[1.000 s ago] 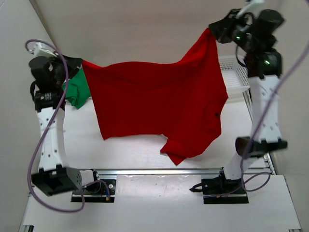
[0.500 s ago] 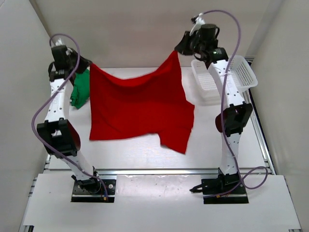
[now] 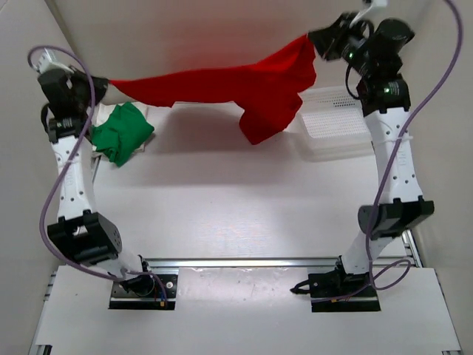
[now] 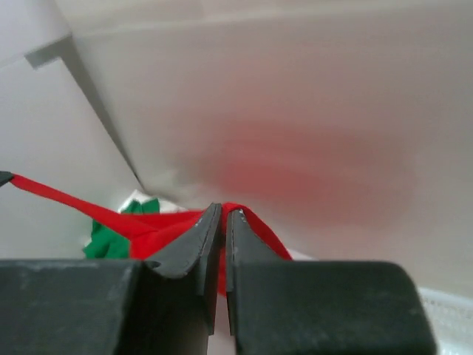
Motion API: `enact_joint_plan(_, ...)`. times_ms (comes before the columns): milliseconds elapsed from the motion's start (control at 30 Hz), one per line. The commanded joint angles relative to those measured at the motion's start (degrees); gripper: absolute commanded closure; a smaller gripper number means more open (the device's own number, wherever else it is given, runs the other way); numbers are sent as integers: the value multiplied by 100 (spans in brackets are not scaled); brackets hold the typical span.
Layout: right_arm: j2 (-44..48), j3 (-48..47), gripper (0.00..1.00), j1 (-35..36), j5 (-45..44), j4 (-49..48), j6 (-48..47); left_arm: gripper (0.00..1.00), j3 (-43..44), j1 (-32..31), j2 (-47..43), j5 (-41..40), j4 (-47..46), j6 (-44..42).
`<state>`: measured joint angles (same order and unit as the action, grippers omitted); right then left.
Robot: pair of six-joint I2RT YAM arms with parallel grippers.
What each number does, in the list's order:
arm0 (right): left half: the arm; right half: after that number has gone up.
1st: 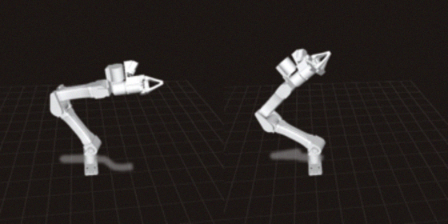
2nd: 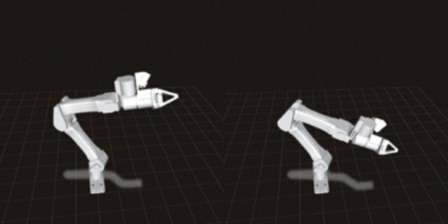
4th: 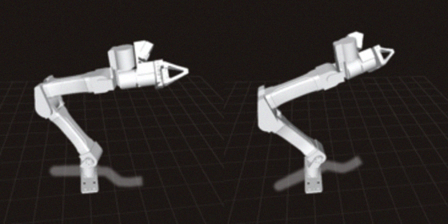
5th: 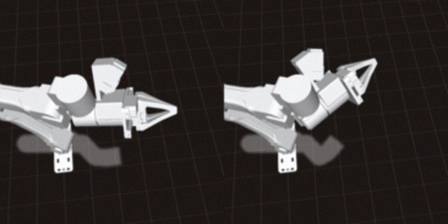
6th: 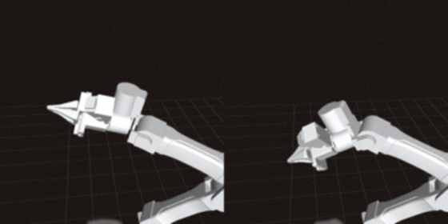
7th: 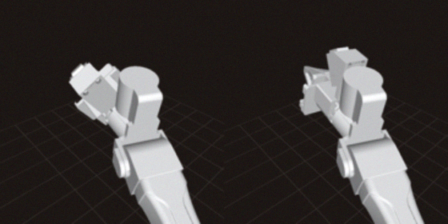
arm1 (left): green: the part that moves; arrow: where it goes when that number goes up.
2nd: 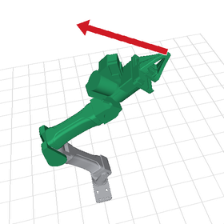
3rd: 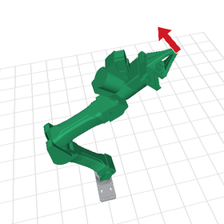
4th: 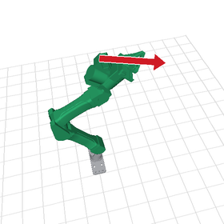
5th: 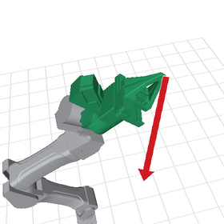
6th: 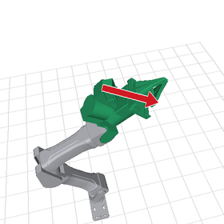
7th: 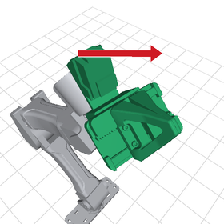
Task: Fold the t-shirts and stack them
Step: Flatten out the tshirt
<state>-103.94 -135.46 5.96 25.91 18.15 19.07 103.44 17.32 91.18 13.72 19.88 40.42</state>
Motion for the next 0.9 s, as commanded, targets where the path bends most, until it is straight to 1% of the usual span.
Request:
enact_joint_plan(0, 634, 1872, 100, 90, -112, 585, -535, 100, -1478, -106, -940, -290, -377, -254)
enact_joint_plan(33, 1195, 2553, 100, 151, -121, 80, -536, 100, -2180, -158, -1318, -369, -623, -280)
enact_joint_plan(67, 1531, 3865, 100, 186, -200, -152, -484, 100, -2884, -185, -1496, -587, -739, -376)
enact_joint_plan(100, 2005, 4948, 100, 204, -261, -580, -474, 100, -3239, -264, -1854, -816, -966, -438)
enact_joint_plan(133, 2401, 5725, 100, 239, -253, -646, -440, 100, -3825, -351, -2171, -879, -1047, -500)
enact_joint_plan(167, 2675, 6080, 100, 274, -305, -577, -396, 100, -4405, -387, -2418, -992, -1161, -553)
enact_joint_plan(200, 2990, 6667, 100, 309, -193, -541, -378, 100, -4933, -327, -2594, -915, -1231, -431)
enact_joint_plan(233, 3176, 7282, 100, 414, -261, -558, -404, 100, -5191, -195, -2692, -775, -1249, -308)
enact_joint_plan(267, 3526, 7558, 100, 598, -453, -532, -465, 100, -5681, -37, -2832, -408, -1380, -246)
enact_joint_plan(333, 4027, 8567, 99, 731, -578, -453, -422, 100, -6332, 104, -2991, 42, -1461, -114)
enact_joint_plan(367, 4344, 8789, 100, 775, -587, -340, -352, 100, -6710, 105, -3122, 148, -1469, -114)
enact_joint_plan(400, 4495, 9235, 100, 732, -570, -278, -299, 100, -6853, 105, -3202, 227, -1469, -96)
enact_joint_plan(433, 4749, 9587, 100, 697, -448, -181, -220, 100, -7185, 79, -3281, 350, -1469, -114)
enact_joint_plan(500, 5337, 9984, 100, 468, -184, 126, -62, 100, -7713, 17, -3457, 430, -1443, -79)
enact_joint_plan(567, 5768, 10319, 100, 284, 246, 591, -9, 100, -8100, 130, -3685, 806, -1408, -52)
enact_joint_plan(633, 6253, 10434, 100, 161, 387, 969, 61, 100, -8269, 314, -3817, 1106, -1347, -87)
enact_joint_plan(700, 6692, 10522, 100, 178, 476, 1487, 193, 100, -8314, 272, -3993, 1072, -962, -280)
enact_joint_plan(767, 6895, 10593, 100, 361, 293, 1751, 420, 100, -8270, 71, -4186, 748, -619, -596)
enact_joint_plan(800, 6948, 10558, 100, 667, 179, 1805, 622, 100, -8287, -9, -4309, 755, -425, -632)
enact_joint_plan(833, 6949, 10558, 100, 792, -31, 1841, 746, 100, -8296, -9, -4388, 755, -415, -711)
enact_joint_plan(867, 6966, 10584, 100, 967, -225, 1885, 913, 100, -8322, 130, -4450, 773, -275, -798)
